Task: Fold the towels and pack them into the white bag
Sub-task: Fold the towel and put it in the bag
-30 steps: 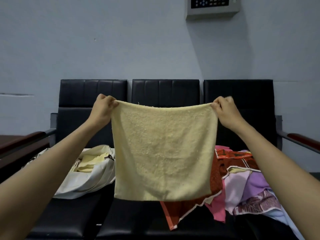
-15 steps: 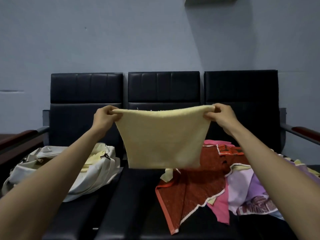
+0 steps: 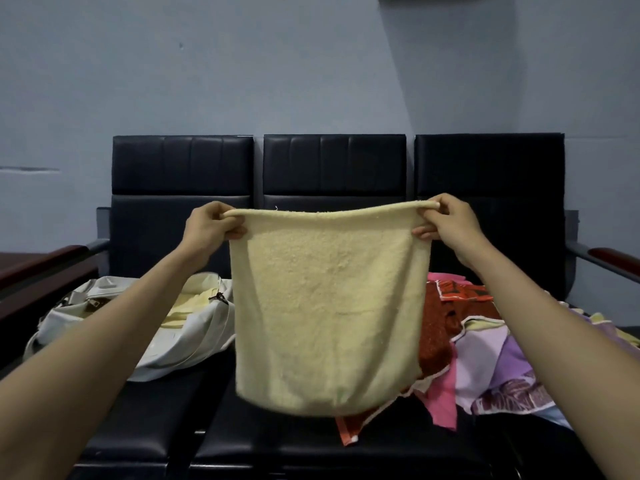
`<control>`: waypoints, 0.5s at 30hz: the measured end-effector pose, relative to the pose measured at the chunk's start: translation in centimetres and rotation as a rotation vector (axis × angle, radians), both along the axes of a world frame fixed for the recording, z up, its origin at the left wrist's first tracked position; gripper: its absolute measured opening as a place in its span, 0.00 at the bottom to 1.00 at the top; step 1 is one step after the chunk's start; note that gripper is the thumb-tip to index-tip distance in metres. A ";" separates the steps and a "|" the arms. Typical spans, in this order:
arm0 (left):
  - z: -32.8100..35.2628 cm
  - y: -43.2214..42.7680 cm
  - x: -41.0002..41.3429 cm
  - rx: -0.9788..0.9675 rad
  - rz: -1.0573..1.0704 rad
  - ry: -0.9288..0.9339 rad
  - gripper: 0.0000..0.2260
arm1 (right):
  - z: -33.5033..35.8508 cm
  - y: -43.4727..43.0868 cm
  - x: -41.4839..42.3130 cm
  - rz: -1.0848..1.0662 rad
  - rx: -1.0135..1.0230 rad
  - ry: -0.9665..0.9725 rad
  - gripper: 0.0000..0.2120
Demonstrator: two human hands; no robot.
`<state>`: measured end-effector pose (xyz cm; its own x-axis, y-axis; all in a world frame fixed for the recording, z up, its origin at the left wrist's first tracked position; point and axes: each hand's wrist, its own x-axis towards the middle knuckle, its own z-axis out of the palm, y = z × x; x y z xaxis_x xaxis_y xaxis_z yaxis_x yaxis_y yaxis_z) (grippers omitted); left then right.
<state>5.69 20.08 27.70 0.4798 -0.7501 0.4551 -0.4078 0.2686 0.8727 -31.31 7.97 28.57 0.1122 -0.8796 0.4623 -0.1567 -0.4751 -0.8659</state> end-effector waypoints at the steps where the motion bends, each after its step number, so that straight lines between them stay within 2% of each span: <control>1: -0.5 -0.6 0.0 0.027 0.006 0.003 0.04 | -0.4 -0.5 0.2 -0.001 0.029 0.003 0.06; 7: -6.6 -5.2 1.2 0.210 0.034 0.096 0.02 | -6.2 -5.1 1.0 -0.027 0.221 0.083 0.07; 11: -10.9 -6.7 1.1 0.308 0.076 0.116 0.05 | -11.0 -6.9 1.6 -0.050 0.265 0.090 0.08; 15: -15.5 -4.9 0.7 0.363 -0.013 0.094 0.05 | -14.9 -5.3 1.2 -0.013 0.309 0.073 0.09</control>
<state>6.43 15.19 12.20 0.4960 -0.8610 0.1125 -0.3202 -0.0609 0.9454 -30.13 2.71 13.63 0.1235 -0.9787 0.1642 -0.2283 -0.1890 -0.9551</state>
